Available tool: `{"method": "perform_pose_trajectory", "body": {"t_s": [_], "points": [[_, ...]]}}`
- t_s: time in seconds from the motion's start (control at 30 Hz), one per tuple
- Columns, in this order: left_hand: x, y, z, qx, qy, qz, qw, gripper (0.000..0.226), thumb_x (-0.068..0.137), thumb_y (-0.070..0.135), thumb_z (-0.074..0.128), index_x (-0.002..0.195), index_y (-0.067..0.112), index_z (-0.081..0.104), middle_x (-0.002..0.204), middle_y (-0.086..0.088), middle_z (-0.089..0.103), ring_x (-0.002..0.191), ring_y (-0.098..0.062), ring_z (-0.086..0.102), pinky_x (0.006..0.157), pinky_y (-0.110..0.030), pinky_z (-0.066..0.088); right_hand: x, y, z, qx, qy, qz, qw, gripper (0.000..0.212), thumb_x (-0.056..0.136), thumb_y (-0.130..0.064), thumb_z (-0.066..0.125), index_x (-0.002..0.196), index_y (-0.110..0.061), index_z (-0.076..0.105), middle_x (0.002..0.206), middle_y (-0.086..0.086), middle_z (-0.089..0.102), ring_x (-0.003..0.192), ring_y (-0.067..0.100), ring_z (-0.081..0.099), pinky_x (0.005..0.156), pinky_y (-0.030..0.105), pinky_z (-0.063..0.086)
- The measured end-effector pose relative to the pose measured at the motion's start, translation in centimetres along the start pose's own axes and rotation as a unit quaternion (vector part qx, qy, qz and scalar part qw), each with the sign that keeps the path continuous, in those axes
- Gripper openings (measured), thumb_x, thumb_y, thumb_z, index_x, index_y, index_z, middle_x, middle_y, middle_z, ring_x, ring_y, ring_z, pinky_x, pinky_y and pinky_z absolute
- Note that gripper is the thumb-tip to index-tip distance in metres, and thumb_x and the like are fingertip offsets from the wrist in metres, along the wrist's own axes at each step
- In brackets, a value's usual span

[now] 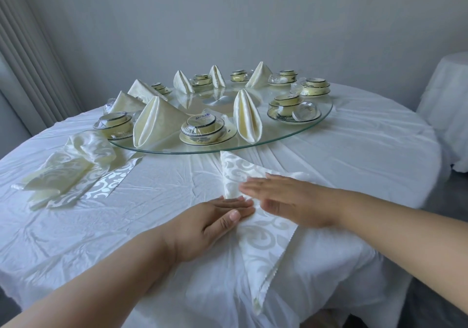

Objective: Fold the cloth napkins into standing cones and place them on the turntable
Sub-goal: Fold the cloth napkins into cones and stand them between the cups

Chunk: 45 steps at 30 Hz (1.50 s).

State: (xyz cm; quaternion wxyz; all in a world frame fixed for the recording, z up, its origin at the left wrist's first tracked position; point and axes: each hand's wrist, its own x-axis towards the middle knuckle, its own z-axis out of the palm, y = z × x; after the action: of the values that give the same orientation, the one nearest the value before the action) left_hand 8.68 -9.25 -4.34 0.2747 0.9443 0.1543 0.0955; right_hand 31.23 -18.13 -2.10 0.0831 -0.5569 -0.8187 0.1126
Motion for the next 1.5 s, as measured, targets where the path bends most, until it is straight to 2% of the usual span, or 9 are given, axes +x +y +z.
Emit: {"method": "perform_pose_trajectory", "body": {"t_s": [0.17,0.27,0.4,0.67,0.8,0.97,1.17,1.37,1.5], "points": [[0.1,0.0,-0.5,-0.002,-0.022,-0.002,1.000,0.071,0.090,0.072,0.015,0.139,0.032,0.047,0.149,0.018,0.038,0.138,0.009,0.024,0.120,-0.031,0.015,-0.6,1.9,0.5,-0.036,-0.089,0.016,0.995,0.093,0.071,-0.079,-0.015,0.151,-0.033,-0.001,0.156,-0.024,-0.007,0.136,-0.015,-0.018,0.117,0.024,-0.011],[0.5,0.3,-1.5,0.011,-0.031,0.034,0.999,0.043,0.093,0.043,0.052,0.134,0.029,0.056,0.144,0.016,0.046,0.137,0.004,0.032,0.119,-0.039,0.018,-0.5,1.9,0.5,-0.016,-0.088,0.012,0.996,0.100,0.066,-0.084,-0.017,0.151,-0.035,0.001,0.156,-0.025,-0.006,0.136,-0.017,-0.017,0.116,0.020,-0.013],[1.2,0.6,-1.9,-0.012,-0.045,0.040,0.998,0.042,0.074,0.021,0.081,0.114,0.025,0.071,0.129,0.015,0.059,0.123,0.004,0.049,0.109,-0.023,0.034,-0.3,2.3,0.8,0.007,-0.085,0.012,0.996,0.098,0.066,-0.085,-0.018,0.149,-0.038,0.003,0.156,-0.027,-0.003,0.136,-0.017,-0.014,0.117,0.022,-0.011],[2.6,0.6,-1.7,-0.088,0.007,0.009,0.996,0.027,0.087,0.039,0.059,0.094,0.013,0.067,0.095,0.001,0.071,0.091,-0.012,0.064,0.089,-0.037,0.049,-0.4,1.9,-0.3,0.132,-0.134,0.087,0.978,0.062,0.087,-0.058,0.003,0.147,-0.046,0.016,0.156,-0.028,0.006,0.140,-0.013,-0.005,0.119,0.026,-0.005],[3.4,0.4,-1.4,-0.251,0.095,-0.099,0.958,0.027,0.087,0.048,0.052,0.076,0.023,0.052,0.074,-0.004,0.048,0.073,-0.019,0.041,0.072,-0.038,0.036,-0.2,1.8,-1.3,0.359,-0.057,0.220,0.905,0.059,0.084,-0.078,0.023,0.135,-0.054,0.038,0.149,-0.013,0.037,0.138,0.015,0.037,0.118,0.038,0.022],[5.7,0.7,-0.8,-0.351,0.215,-0.276,0.869,0.030,0.102,0.028,0.041,0.077,0.011,0.048,0.072,-0.009,0.049,0.070,-0.023,0.047,0.076,-0.042,0.047,0.1,3.7,-3.3,0.579,-0.022,0.158,0.800,0.097,0.047,-0.077,0.073,0.124,-0.019,0.060,0.129,0.003,0.063,0.122,0.017,0.057,0.096,0.030,0.047],[7.7,0.4,-0.9,-0.357,0.269,-0.397,0.801,0.027,0.098,0.018,0.039,0.106,0.000,0.058,0.094,-0.015,0.061,0.079,-0.030,0.062,0.080,-0.042,0.056,2.0,4.7,-3.3,0.406,0.116,0.252,0.870,0.044,0.071,-0.009,0.082,0.110,-0.012,0.061,0.103,0.013,0.067,0.084,0.018,0.065,0.072,0.025,0.053],[8.9,1.1,-2.6,-0.342,0.254,-0.403,0.810,0.028,0.093,0.029,0.056,0.106,0.005,0.059,0.093,-0.014,0.066,0.071,-0.024,0.065,0.057,-0.030,0.057,3.4,5.0,-3.2,0.315,0.100,0.265,0.906,0.022,0.078,-0.010,0.077,0.097,-0.015,0.066,0.085,0.005,0.070,0.070,0.014,0.065,0.062,0.020,0.049],[10.5,0.0,-2.8,-0.214,0.299,-0.431,0.824,0.016,0.087,0.021,0.057,0.084,0.005,0.057,0.092,-0.016,0.065,0.086,-0.035,0.067,0.077,-0.041,0.057,3.8,5.1,-3.1,0.250,0.100,0.275,0.923,0.014,0.083,-0.020,0.073,0.096,-0.019,0.066,0.081,-0.005,0.067,0.074,0.011,0.061,0.064,0.020,0.044]]}}
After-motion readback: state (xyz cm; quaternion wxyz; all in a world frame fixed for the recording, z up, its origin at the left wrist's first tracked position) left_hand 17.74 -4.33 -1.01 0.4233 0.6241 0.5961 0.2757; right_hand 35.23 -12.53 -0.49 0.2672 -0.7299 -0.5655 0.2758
